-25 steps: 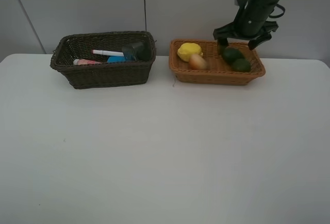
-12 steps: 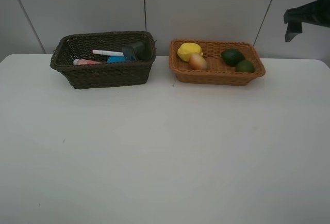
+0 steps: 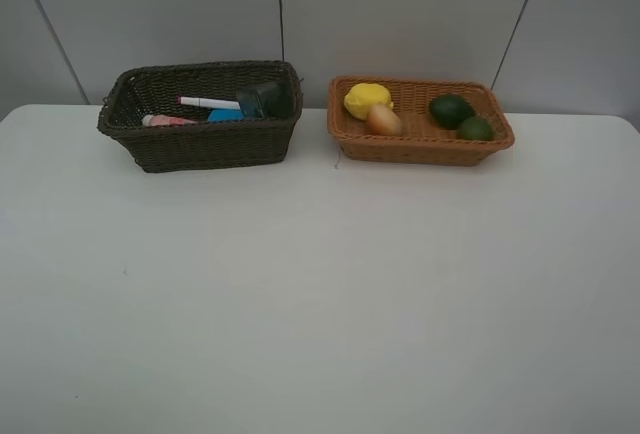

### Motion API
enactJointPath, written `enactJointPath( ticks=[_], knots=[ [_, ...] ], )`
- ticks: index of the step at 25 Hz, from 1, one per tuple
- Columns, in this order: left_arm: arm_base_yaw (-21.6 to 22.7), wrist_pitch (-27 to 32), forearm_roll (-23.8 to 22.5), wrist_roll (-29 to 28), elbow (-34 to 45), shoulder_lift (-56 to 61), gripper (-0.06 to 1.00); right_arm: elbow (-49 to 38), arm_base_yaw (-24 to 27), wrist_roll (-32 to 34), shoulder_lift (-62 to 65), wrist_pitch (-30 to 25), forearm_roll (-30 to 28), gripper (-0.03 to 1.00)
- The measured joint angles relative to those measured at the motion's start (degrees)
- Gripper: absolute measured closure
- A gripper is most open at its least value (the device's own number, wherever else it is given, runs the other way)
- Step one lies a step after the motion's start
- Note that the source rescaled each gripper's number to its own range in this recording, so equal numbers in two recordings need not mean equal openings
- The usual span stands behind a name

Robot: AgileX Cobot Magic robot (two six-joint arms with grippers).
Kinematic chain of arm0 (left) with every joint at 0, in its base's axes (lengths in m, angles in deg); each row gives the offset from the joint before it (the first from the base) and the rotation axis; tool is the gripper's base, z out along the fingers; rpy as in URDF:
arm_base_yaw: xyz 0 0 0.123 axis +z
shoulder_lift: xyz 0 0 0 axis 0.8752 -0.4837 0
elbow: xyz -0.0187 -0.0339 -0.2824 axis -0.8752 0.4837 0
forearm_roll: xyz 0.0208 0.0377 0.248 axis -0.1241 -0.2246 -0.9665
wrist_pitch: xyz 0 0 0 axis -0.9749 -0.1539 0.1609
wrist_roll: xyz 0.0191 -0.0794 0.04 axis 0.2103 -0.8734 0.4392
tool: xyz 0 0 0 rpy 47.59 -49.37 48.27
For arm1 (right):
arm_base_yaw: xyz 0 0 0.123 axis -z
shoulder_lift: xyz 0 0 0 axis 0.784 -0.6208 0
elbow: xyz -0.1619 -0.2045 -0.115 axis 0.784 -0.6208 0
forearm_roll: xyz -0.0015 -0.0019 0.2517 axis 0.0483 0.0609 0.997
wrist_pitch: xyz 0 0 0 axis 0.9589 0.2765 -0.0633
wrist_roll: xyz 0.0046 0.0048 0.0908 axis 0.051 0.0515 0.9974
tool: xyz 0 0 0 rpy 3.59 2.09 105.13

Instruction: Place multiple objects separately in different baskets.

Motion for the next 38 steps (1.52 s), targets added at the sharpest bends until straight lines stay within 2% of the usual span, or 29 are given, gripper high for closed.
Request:
enactJointPath(
  ticks=[5,9,13,15,19,26,30,38],
  knots=[
    [0.00,0.00,0.00,0.00,0.00,0.00,-0.05,-3.24,0.00,-1.65,22.90,-8.24,2.47,-0.03],
    [0.00,0.00,0.00,0.00,0.00,0.00,-0.05,-3.87,0.00,-6.39,33.70,-10.86,6.28,-0.03],
    [0.00,0.00,0.00,0.00,0.00,0.00,-0.05,-3.87,-0.32,-10.15,34.08,-10.90,11.51,-0.03],
    [0.00,0.00,0.00,0.00,0.00,0.00,-0.05,-3.87,-0.32,-10.58,34.08,-10.81,12.22,-0.03],
    [0.00,0.00,0.00,0.00,0.00,0.00,-0.05,-5.37,-0.38,-11.15,34.08,-7.58,10.69,-0.03],
    [0.00,0.00,0.00,0.00,0.00,0.00,-0.05,-14.09,-0.38,-11.74,34.08,-5.09,9.16,-0.03],
    [0.00,0.00,0.00,0.00,0.00,0.00,-0.05,-15.21,-0.38,-12.32,34.08,-2.65,9.16,-0.03],
    [0.00,0.00,0.00,0.00,0.00,0.00,-0.05,-15.83,-0.38,-13.37,34.08,-1.85,9.55,-0.03]
  ],
)
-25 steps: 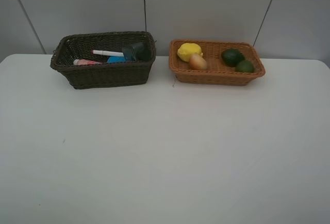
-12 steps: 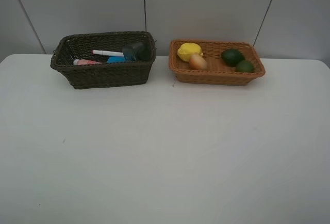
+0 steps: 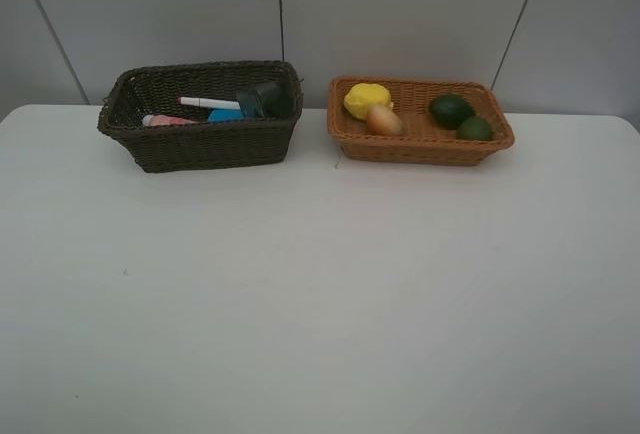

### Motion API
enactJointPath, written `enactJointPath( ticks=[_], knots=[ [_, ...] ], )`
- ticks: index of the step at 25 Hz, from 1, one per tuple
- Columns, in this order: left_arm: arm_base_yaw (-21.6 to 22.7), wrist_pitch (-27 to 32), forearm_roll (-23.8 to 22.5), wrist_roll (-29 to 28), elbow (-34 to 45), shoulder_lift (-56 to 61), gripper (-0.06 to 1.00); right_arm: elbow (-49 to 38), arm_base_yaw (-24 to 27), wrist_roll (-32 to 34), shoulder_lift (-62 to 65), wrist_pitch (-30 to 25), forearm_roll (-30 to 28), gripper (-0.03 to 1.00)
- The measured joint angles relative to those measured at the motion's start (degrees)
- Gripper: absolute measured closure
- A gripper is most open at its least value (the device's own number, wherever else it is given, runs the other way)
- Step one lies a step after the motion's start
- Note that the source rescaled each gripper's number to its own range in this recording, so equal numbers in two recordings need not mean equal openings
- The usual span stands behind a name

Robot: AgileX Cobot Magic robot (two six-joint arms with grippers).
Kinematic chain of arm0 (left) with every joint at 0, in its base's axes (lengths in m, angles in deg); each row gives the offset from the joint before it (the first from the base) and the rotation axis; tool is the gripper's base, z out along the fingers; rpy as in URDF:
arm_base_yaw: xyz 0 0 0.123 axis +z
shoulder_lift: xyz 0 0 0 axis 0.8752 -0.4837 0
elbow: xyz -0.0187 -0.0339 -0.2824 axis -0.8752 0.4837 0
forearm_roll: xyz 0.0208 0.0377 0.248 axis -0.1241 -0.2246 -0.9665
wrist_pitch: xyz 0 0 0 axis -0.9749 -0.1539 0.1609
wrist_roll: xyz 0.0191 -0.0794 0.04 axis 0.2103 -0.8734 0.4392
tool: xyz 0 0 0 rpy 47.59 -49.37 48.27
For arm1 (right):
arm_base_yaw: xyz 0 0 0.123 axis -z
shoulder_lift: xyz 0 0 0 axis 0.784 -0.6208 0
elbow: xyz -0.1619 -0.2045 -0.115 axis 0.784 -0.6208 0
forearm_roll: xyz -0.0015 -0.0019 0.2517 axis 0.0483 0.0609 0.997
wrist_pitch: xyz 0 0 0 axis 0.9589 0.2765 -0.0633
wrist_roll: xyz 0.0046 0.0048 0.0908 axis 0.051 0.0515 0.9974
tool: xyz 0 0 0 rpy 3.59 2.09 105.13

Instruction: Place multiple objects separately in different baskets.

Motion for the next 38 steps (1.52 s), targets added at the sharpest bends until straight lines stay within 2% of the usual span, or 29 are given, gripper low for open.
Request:
enactJointPath(
  ticks=[38],
  knots=[
    [0.00,0.00,0.00,0.00,0.00,0.00,-0.05,0.00,2.15,-0.19,0.00,0.06,-0.16,-0.03]
  ],
)
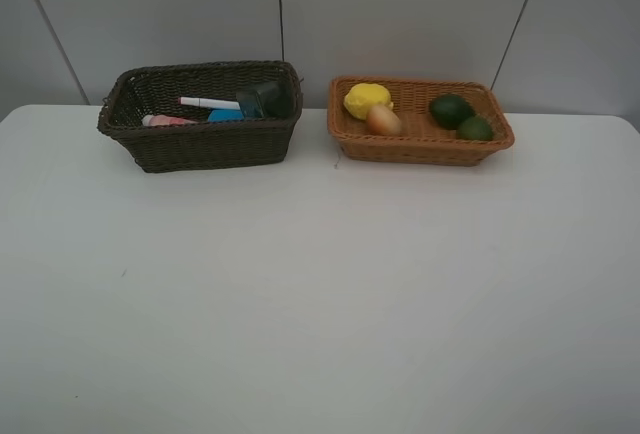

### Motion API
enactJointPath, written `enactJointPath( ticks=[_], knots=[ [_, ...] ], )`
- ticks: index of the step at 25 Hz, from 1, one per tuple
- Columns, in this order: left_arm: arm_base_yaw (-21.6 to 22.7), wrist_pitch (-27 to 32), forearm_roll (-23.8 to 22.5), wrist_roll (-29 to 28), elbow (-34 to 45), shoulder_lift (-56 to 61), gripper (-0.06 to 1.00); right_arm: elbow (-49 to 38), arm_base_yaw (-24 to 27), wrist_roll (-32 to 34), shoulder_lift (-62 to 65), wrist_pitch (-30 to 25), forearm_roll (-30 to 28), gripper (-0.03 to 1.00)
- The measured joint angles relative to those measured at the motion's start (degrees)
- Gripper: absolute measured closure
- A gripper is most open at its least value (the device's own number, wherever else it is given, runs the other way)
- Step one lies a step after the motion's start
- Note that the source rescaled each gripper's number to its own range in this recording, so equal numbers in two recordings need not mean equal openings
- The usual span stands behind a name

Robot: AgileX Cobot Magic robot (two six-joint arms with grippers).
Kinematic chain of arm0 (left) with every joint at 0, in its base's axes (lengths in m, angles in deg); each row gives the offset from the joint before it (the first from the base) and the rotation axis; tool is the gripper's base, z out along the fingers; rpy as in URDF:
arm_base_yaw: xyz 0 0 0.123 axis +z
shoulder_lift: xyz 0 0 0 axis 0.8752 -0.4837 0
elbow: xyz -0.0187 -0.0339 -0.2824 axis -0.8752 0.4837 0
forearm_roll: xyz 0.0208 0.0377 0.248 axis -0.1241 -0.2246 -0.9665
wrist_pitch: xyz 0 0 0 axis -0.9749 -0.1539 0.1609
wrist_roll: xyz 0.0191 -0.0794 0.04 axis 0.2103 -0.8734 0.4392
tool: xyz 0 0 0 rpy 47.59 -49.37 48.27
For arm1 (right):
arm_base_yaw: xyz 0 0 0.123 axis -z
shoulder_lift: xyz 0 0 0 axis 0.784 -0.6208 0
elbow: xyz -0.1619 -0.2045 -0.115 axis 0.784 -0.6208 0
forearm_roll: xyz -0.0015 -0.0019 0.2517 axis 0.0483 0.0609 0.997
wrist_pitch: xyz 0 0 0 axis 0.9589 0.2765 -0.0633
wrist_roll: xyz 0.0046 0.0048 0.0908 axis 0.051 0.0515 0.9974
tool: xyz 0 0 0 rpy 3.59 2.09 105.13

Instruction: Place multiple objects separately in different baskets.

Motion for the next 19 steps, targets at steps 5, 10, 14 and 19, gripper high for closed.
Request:
enactJointPath(
  ticks=[5,10,14,19],
  knots=[
    [0.00,0.00,0.00,0.00,0.00,0.00,-0.05,0.00,0.00,0.00,0.00,0.00,0.00,-0.03],
    [0.00,0.00,0.00,0.00,0.00,0.00,-0.05,0.00,0.00,0.00,0.00,0.00,0.00,-0.03],
    [0.00,0.00,0.00,0.00,0.00,0.00,-0.05,0.00,0.00,0.00,0.00,0.00,0.00,-0.03],
    [0.00,0.00,0.00,0.00,0.00,0.00,-0.05,0.00,0.00,-0.05,0.00,0.00,0.00,-0.03]
  ],
)
